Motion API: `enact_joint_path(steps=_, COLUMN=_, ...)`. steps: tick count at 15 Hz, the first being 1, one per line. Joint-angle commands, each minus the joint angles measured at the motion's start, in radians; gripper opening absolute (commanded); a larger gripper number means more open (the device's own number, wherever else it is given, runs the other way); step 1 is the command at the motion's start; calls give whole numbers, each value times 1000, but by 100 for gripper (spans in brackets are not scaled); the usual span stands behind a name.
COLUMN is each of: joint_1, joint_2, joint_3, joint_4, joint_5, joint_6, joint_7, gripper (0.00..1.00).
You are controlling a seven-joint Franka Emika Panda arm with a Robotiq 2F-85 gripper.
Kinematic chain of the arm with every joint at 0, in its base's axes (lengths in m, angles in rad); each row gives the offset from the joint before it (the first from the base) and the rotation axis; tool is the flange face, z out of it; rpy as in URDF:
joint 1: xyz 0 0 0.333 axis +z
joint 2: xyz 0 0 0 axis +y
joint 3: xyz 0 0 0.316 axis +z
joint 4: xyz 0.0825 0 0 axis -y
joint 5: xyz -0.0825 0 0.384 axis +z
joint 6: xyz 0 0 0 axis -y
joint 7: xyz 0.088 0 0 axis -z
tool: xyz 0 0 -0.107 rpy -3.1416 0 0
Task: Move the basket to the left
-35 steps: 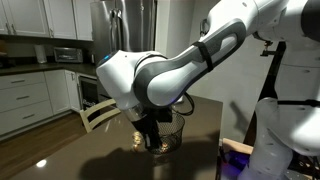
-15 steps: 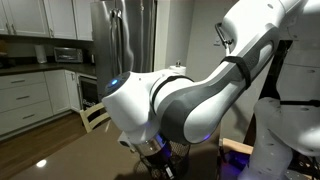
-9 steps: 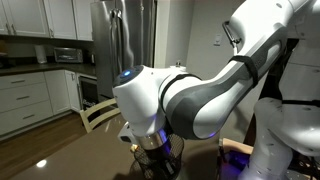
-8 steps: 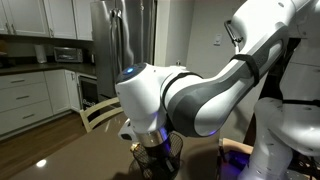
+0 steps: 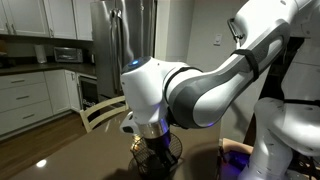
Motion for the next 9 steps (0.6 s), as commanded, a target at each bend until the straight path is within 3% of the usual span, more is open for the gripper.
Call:
enact_joint_path(steps=1, joint_1=-11, joint_2=-27, joint_3=-8, joint_4=-16, joint_5=31, joint_6=5, joint_7=-42, gripper=69)
enact_joint_path(steps=5, joint_1=-17, joint_2=-4, joint_3=-19, joint_4=16, joint_5=31, joint_6=-34, joint_7=-24, gripper=95)
enact_joint_path(steps=9, joint_1=-30, joint_2=9, joint_3=-35, joint_4=61, joint_5=36, joint_6=-95, joint_7=-23, gripper=100)
